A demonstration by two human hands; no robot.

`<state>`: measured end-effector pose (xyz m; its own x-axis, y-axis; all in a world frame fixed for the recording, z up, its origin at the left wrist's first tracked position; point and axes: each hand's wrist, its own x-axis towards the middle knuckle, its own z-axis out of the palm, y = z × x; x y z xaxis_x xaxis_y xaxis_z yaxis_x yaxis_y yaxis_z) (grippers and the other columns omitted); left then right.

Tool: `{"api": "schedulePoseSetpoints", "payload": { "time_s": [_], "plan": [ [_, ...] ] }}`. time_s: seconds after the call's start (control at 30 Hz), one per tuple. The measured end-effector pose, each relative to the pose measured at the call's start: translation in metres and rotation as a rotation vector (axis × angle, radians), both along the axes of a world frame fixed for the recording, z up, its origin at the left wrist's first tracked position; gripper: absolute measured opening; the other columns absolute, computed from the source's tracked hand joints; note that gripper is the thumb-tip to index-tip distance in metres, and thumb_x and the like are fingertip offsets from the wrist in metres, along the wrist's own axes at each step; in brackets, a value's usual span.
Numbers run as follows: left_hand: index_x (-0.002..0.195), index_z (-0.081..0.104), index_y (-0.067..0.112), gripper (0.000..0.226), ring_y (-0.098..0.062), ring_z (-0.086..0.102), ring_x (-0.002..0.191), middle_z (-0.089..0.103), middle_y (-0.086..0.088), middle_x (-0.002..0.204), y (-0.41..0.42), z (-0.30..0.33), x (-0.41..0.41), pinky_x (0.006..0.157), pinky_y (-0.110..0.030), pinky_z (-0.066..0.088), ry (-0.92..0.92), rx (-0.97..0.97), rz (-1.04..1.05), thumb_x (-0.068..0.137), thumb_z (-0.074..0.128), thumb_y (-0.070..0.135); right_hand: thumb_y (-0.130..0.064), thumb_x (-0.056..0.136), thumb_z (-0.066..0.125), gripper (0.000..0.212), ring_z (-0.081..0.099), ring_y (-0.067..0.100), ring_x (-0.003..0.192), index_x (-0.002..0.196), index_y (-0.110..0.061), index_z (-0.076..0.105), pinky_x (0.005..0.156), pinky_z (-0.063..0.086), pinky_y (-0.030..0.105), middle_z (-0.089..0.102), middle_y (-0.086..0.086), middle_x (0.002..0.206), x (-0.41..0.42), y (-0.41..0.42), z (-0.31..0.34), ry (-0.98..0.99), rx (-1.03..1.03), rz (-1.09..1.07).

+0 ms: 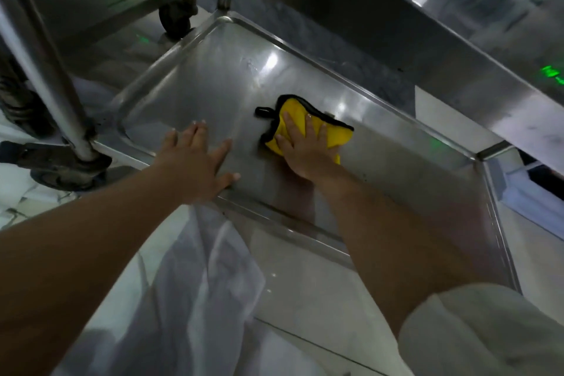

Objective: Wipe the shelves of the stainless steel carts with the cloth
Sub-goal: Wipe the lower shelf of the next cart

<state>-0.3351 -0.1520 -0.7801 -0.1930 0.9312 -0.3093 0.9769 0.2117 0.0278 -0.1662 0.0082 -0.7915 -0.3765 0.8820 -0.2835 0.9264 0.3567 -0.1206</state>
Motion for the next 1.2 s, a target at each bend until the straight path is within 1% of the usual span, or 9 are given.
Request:
{"api": "schedulePoseSetpoints", "payload": {
  "time_s": [0.2, 0.4, 0.5, 0.57, 0.63, 0.73, 0.8, 0.97, 1.2],
  "plan": [
    [0.154, 0.004, 0.021, 0.098, -0.036, -0.006, 0.147, -0.005, -0.017, 0.160, 0.024, 0.015, 0.027, 0.115, -0.059, 0.007, -0.146, -0.048, 0.150, 0.080, 0.023, 0.083, -0.057, 0.099, 0.024, 0.056, -0.012, 0.028, 0.148, 0.148, -0.051, -0.001, 0.112, 0.005, 0.064, -0.010, -0.005, 0.162, 0.048, -0.041, 0.001, 0.009, 0.080, 0.094],
    [0.153, -0.001, 0.028, 0.093, -0.032, -0.011, 0.147, -0.008, -0.011, 0.161, 0.040, -0.019, 0.080, 0.112, -0.065, -0.005, -0.126, 0.113, -0.090, 0.080, 0.019, 0.082, -0.059, 0.094, 0.012, 0.056, -0.004, 0.027, 0.149, 0.147, -0.049, -0.002, 0.109, 0.028, 0.058, -0.002, -0.006, 0.163, 0.150, -0.127, -0.001, -0.068, 0.173, -0.023],
    [0.153, 0.006, 0.024, 0.090, -0.032, -0.006, 0.148, -0.002, -0.012, 0.162, 0.043, -0.030, 0.114, 0.113, -0.061, -0.004, -0.158, 0.219, -0.227, 0.082, 0.016, 0.078, -0.064, 0.087, 0.004, 0.063, -0.006, 0.028, 0.149, 0.148, -0.050, 0.001, 0.109, 0.026, 0.060, -0.002, -0.006, 0.163, 0.166, -0.137, 0.002, -0.050, 0.140, -0.106],
    [0.153, 0.010, 0.021, 0.083, -0.028, -0.003, 0.149, 0.001, -0.012, 0.162, 0.040, -0.037, 0.130, 0.116, -0.056, -0.003, -0.152, 0.289, -0.297, 0.086, 0.016, 0.070, -0.064, 0.087, 0.000, 0.061, -0.009, 0.030, 0.148, 0.146, -0.051, -0.008, 0.110, 0.023, 0.061, -0.007, -0.007, 0.163, 0.163, -0.127, 0.001, -0.105, 0.132, -0.069],
    [0.153, 0.015, 0.018, 0.073, -0.027, 0.003, 0.149, 0.006, -0.014, 0.161, 0.037, -0.042, 0.134, 0.117, -0.053, -0.002, -0.138, 0.374, -0.300, 0.093, 0.015, 0.059, -0.058, 0.093, 0.002, 0.054, -0.010, 0.031, 0.148, 0.144, -0.051, -0.014, 0.111, 0.019, 0.062, -0.010, -0.007, 0.162, 0.157, -0.105, -0.001, -0.156, 0.116, -0.010],
    [0.150, 0.028, 0.011, 0.072, -0.030, 0.015, 0.147, 0.020, -0.017, 0.158, 0.034, -0.041, 0.133, 0.117, -0.052, 0.003, -0.195, 0.456, -0.278, 0.092, 0.020, 0.054, -0.056, 0.093, 0.001, 0.055, -0.010, 0.027, 0.149, 0.147, -0.049, -0.007, 0.114, 0.007, 0.065, -0.009, -0.007, 0.162, 0.145, -0.059, 0.001, -0.155, 0.091, 0.036],
    [0.150, 0.024, 0.008, 0.075, -0.029, 0.015, 0.147, 0.020, -0.016, 0.158, 0.035, -0.039, 0.132, 0.118, -0.051, 0.004, -0.188, 0.449, -0.285, 0.093, 0.024, 0.057, -0.057, 0.097, 0.012, 0.054, -0.012, 0.026, 0.148, 0.149, -0.050, 0.002, 0.113, -0.001, 0.067, -0.008, -0.008, 0.162, 0.134, -0.028, 0.002, -0.090, 0.045, -0.021],
    [0.154, 0.010, 0.016, 0.078, -0.021, 0.001, 0.149, 0.006, -0.008, 0.162, 0.036, -0.039, 0.131, 0.119, -0.047, -0.003, -0.179, 0.416, -0.264, 0.093, 0.025, 0.062, -0.062, 0.095, 0.027, 0.053, -0.010, 0.027, 0.148, 0.141, -0.064, -0.001, 0.111, 0.003, 0.067, -0.005, -0.010, 0.162, 0.148, 0.003, -0.003, 0.021, 0.060, -0.193],
    [0.154, 0.007, 0.017, 0.079, -0.020, -0.003, 0.149, 0.001, -0.007, 0.162, 0.037, -0.038, 0.133, 0.119, -0.048, -0.004, -0.191, 0.398, -0.244, 0.091, 0.023, 0.063, -0.047, 0.102, 0.026, 0.049, -0.005, 0.025, 0.149, 0.148, -0.048, 0.009, 0.117, 0.003, 0.057, -0.002, -0.005, 0.163, 0.245, -0.021, -0.001, -0.094, 0.076, -0.358]
  ]
}}
